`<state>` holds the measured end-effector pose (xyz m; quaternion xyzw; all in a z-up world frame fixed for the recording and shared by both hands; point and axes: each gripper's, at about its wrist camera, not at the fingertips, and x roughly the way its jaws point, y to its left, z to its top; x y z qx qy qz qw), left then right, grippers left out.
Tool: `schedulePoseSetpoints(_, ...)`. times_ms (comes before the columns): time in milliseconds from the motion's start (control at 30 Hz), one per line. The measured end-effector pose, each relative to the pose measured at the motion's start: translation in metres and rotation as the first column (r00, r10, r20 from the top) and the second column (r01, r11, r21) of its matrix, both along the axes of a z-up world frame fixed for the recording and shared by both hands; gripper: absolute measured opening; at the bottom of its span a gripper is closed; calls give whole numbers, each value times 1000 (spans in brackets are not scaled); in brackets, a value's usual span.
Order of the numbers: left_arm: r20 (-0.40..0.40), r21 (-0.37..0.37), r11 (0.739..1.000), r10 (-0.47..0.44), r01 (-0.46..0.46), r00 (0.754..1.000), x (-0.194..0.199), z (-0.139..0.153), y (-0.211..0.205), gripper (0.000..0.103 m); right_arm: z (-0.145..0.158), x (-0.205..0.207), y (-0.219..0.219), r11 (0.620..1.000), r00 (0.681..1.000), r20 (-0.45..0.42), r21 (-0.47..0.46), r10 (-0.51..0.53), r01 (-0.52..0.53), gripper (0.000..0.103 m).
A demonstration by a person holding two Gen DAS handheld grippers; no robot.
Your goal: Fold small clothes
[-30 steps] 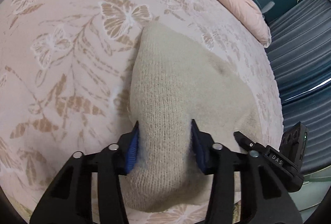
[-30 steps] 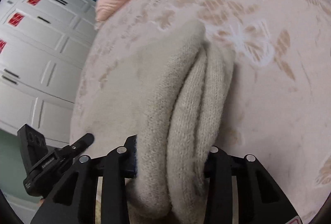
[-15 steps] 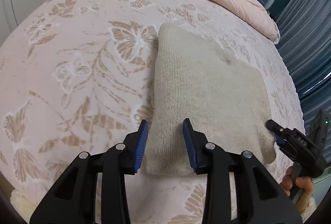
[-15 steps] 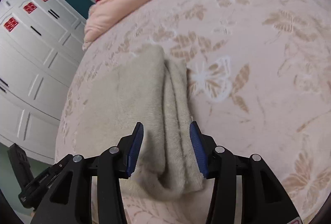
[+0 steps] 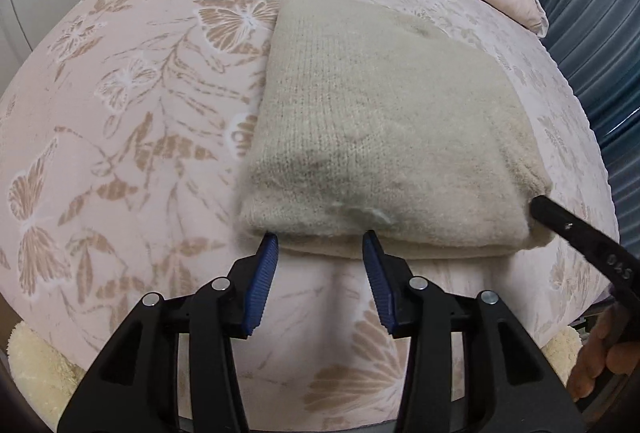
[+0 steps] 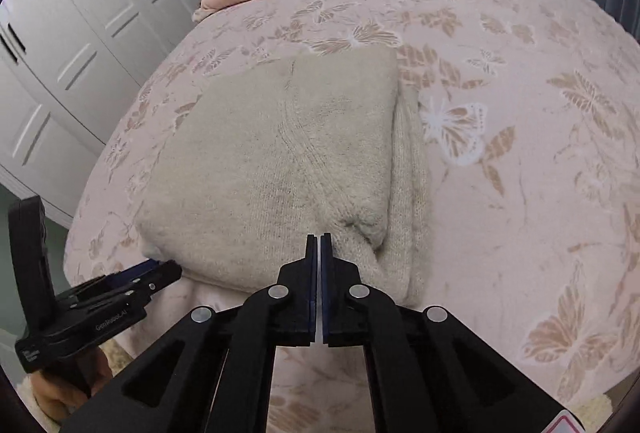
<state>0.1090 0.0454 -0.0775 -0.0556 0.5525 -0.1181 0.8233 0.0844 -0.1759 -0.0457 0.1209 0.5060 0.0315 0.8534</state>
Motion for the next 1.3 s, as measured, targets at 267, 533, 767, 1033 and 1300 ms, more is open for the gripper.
schedulePoseSetpoints(267, 30, 55, 998, -13, 12, 999, -12, 22, -5, 43, 5, -9, 5, 999, 999, 12, 19, -33, 33, 3)
schedulePoseSetpoints(533, 149, 43, 999, 14, -20, 989, 11, 65, -15, 55, 21, 36, 13, 1000, 999, 39, -30, 0, 1, 3)
schedulePoseSetpoints(767, 37, 126, 992, 2, -7, 999, 40, 9, -15, 68, -35, 65, -23, 996, 994, -83, -61, -66, 61, 0)
schedulePoseSetpoints(1033, 62, 127, 992, 8, -15, 998, 23, 30, -13, 68, 20, 15, -14, 994, 994, 4, 8, -114, 114, 10)
schedulePoseSetpoints(1300, 112, 128, 992, -27, 13, 993, -36, 48, -21, 91, 21, -81, -11, 980, 980, 12, -4, -197, 197, 38)
